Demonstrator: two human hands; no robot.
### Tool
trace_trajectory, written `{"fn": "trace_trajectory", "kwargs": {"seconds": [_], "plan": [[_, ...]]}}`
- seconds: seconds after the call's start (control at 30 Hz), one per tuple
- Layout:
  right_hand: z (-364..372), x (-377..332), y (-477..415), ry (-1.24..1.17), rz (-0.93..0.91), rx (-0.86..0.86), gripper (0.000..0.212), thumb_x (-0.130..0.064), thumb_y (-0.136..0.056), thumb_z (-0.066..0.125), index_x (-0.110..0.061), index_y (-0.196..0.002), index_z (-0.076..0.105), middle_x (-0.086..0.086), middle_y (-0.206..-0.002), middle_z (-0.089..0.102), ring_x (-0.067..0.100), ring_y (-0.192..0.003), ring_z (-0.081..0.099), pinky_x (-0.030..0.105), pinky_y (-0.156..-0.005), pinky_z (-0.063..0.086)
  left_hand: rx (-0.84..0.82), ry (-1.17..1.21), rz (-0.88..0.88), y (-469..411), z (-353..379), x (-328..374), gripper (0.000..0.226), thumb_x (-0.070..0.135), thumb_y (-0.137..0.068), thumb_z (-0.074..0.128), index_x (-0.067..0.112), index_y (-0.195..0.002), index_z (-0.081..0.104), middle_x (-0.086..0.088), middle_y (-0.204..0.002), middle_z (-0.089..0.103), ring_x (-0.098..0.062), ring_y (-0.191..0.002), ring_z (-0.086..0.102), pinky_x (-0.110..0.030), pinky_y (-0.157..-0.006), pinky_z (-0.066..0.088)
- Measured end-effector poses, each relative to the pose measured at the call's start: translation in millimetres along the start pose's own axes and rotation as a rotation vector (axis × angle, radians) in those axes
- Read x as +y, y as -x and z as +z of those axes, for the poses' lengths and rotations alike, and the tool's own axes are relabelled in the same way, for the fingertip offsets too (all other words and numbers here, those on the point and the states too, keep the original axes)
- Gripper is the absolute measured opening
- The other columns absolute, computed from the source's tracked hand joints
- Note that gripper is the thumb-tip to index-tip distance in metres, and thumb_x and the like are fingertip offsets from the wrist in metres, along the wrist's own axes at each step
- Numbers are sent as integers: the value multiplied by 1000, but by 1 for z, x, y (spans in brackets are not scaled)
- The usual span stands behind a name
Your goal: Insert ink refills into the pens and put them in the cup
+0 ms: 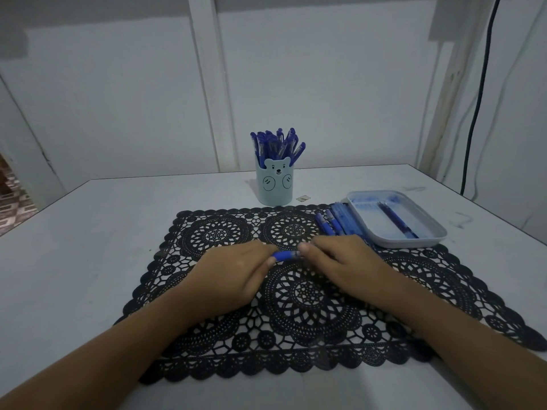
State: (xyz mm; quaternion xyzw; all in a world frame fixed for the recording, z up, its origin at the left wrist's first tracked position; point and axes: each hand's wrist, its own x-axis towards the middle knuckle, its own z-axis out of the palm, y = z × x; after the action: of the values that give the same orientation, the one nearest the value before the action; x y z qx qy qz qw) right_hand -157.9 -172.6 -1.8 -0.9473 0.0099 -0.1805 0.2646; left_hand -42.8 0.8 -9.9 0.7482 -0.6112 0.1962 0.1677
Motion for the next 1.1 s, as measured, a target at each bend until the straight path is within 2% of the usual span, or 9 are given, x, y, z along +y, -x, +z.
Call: {"fn": "trace_trajectory", "kwargs": {"seconds": [0.13, 0.27, 0.4, 0.53, 0.63, 0.7, 0.8, 0.97, 1.1], "plan": [[-2, 0, 1, -84, -22, -16, 10, -36, -85, 58, -29, -92, 56, -9, -80, 60, 6, -72, 55, 23, -63, 44, -1, -5, -10, 1, 1, -2, 34, 31, -92, 33, 17, -105, 61, 12, -78, 60, -3, -62, 55, -16, -49, 44], [-2, -3, 2, -75, 3, 20, 35, -57, -80, 46, -25, -88, 59, -9, -76, 59, 5, -68, 54, 25, -63, 44, 3, 10, -5, 1, 2, 0, 34, 30, -92, 34, 16, -104, 62, 10, -78, 60, -4, -64, 55, -18, -50, 45], [-2, -4, 2, -88, -4, -23, 11, -38, -83, 59, -29, -90, 55, -11, -85, 59, 4, -78, 54, 26, -71, 47, -8, 12, 8, 0, 3, 2, 35, 29, -92, 34, 13, -105, 62, 8, -77, 60, -6, -63, 55, -18, -51, 46], [-1, -8, 3, -32, 9, 34, 31, -57, -80, 44, -30, -94, 54, -15, -89, 54, 1, -84, 49, 25, -77, 40, -15, 13, -4, 0, 3, 2, 33, 29, -92, 35, 14, -105, 61, 9, -77, 58, -4, -64, 53, -13, -54, 40], [-1, -9, 1, 2, 23, 19, 22, -42, -91, 42, -29, -78, 54, -9, -70, 56, 7, -66, 50, 25, -65, 35, -22, 9, -10, 0, 2, 3, 33, 30, -92, 34, 16, -105, 61, 11, -77, 57, -2, -64, 51, -11, -55, 37], [-2, -7, 2, -84, 34, -36, 2, -32, -88, 55, -32, -86, 53, -8, -79, 60, 12, -73, 56, 25, -64, 43, -29, 11, -8, 0, 3, 2, 34, 30, -92, 34, 15, -105, 62, 10, -78, 57, -3, -65, 51, -13, -55, 39], [-3, -7, 4, -221, 76, -73, 34, -35, -78, 68, -37, -104, 46, -9, -94, 56, 8, -83, 55, 18, -74, 45, -33, 41, -32, 1, 4, 0, 37, 33, -93, 32, 16, -109, 60, 8, -83, 59, -4, -70, 53, -16, -58, 43], [-1, -10, 1, -135, 59, 65, 6, -32, -89, 53, -29, -90, 59, -4, -84, 66, 10, -73, 58, 22, -66, 45, -45, 50, -36, 1, 5, 0, 38, 34, -93, 30, 15, -110, 60, 9, -82, 58, -4, -68, 52, -16, -58, 42], [-3, -7, 1, -229, 63, 122, 15, -17, -86, 61, -31, -85, 56, -10, -84, 61, -2, -76, 54, 8, -67, 41, -26, 77, -79, 1, 6, -3, 43, 38, -93, 27, 17, -112, 59, 11, -85, 57, -2, -73, 51, -15, -62, 41]]}}
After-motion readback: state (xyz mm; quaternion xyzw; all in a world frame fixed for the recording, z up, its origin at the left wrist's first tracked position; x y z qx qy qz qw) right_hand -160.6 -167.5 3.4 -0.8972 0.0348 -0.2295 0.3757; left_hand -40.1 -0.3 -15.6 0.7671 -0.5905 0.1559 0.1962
